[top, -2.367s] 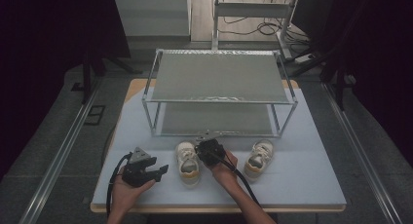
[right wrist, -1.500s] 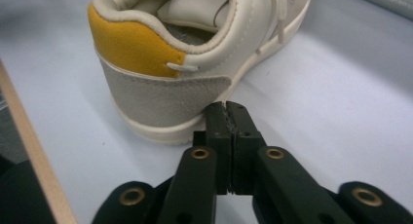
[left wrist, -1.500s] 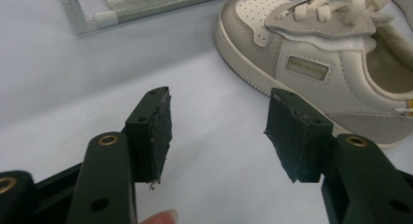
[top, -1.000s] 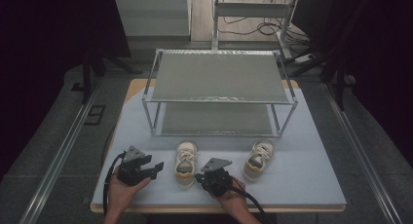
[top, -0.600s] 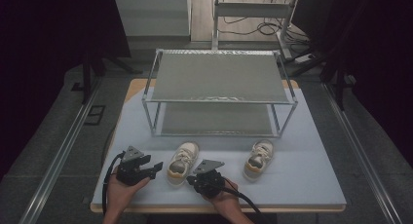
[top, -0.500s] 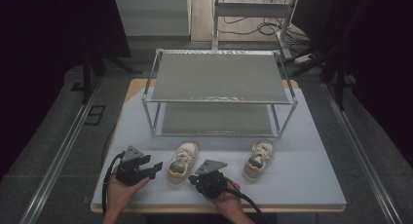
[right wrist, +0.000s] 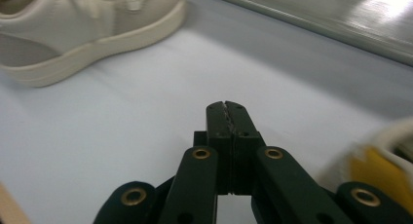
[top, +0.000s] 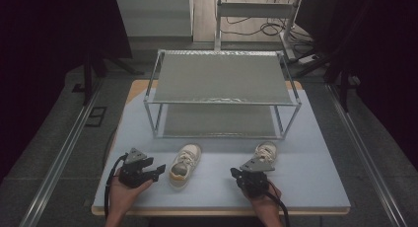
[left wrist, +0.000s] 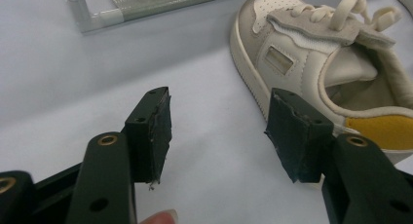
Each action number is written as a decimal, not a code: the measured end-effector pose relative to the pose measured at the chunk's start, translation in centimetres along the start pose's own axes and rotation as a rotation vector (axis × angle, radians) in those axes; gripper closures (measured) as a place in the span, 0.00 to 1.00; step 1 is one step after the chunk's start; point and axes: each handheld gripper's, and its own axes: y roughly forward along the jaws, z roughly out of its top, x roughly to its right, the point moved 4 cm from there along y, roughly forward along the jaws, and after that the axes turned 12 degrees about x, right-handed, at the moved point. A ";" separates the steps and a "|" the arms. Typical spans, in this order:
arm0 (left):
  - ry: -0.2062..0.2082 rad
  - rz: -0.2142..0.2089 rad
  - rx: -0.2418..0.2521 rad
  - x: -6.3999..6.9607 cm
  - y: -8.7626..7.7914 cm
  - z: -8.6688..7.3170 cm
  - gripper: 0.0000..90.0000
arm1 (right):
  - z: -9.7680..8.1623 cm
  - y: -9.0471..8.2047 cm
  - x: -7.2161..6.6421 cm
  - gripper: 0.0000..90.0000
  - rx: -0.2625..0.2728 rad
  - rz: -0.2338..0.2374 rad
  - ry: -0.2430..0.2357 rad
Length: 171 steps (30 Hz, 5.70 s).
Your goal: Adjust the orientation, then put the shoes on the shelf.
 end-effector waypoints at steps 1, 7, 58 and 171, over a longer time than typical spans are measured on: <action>-0.005 0.001 -0.001 0.0 0.0 0.0 0.46 | -0.1 -0.1 0.2 0.99 0.000 -0.008 0.007; -0.002 -0.005 0.000 0.0 0.1 0.0 0.46 | -1.0 -0.8 1.6 0.99 -0.004 -0.061 0.022; -0.002 -0.021 0.024 0.7 -0.5 0.9 0.46 | -4.1 -10.5 8.6 0.83 0.110 -0.144 0.165; 0.103 -0.027 -0.300 6.0 8.7 7.4 0.32 | 4.5 1.6 10.4 0.29 -0.300 -0.107 0.039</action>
